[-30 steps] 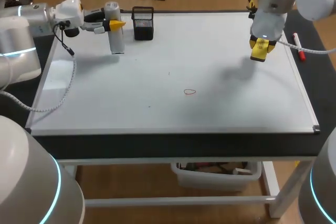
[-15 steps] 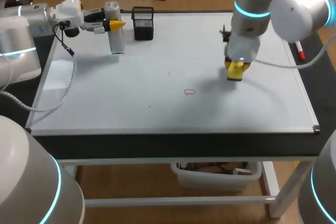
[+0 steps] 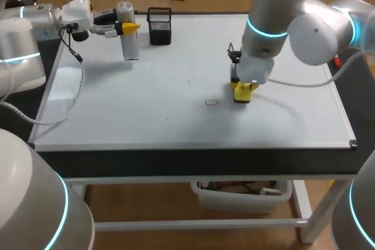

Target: Pick up the inspection probe, press it on each red-marked spot on the whiteboard one by one, put down the probe, pick up the eraser, and wipe off all the red marks.

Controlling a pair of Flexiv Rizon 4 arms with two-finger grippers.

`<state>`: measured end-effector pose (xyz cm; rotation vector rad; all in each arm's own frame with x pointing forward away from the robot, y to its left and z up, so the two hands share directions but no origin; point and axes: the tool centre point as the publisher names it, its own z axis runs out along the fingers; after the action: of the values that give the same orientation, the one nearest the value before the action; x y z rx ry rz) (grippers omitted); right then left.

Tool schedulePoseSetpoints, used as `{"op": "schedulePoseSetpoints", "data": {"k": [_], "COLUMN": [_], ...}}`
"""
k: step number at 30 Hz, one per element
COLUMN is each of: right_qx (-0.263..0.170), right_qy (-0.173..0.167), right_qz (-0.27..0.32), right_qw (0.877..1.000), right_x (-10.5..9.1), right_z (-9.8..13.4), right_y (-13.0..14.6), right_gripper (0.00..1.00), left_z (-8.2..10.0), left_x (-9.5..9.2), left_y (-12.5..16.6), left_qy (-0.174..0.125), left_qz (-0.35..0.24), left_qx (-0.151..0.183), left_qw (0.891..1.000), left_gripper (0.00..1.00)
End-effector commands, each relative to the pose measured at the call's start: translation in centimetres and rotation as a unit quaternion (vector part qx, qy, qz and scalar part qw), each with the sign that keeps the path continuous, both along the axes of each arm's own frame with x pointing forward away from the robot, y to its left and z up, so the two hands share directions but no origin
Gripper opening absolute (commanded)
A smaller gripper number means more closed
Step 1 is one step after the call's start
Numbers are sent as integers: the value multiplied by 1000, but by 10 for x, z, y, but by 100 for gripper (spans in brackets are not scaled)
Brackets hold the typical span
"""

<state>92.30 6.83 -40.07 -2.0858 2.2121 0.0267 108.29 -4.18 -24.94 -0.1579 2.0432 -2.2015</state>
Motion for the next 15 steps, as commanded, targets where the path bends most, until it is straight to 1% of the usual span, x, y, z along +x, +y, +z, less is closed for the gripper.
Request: {"op": "schedulePoseSetpoints", "data": {"k": [1,6,11,15], "right_qx": [-10,-12,-3,-4], "right_qy": [9,17,26,32], "right_qz": [10,20,31,33], "right_qw": [1000,1000,999,999], "right_x": [9,12,11,10], "right_z": [-3,-6,-9,-10], "right_y": [25,51,75,90], "right_gripper": [0,0,0,0], "left_z": [0,0,0,0], "left_x": [1,1,1,1], "left_y": [0,0,0,0], "left_qy": [-1,-1,-1,-1], "left_qz": [-1,-1,-1,-1], "left_qx": [-1,-1,-1,-1], "left_qw": [1000,1000,1000,1000], "left_gripper": [0,0,0,0]}}
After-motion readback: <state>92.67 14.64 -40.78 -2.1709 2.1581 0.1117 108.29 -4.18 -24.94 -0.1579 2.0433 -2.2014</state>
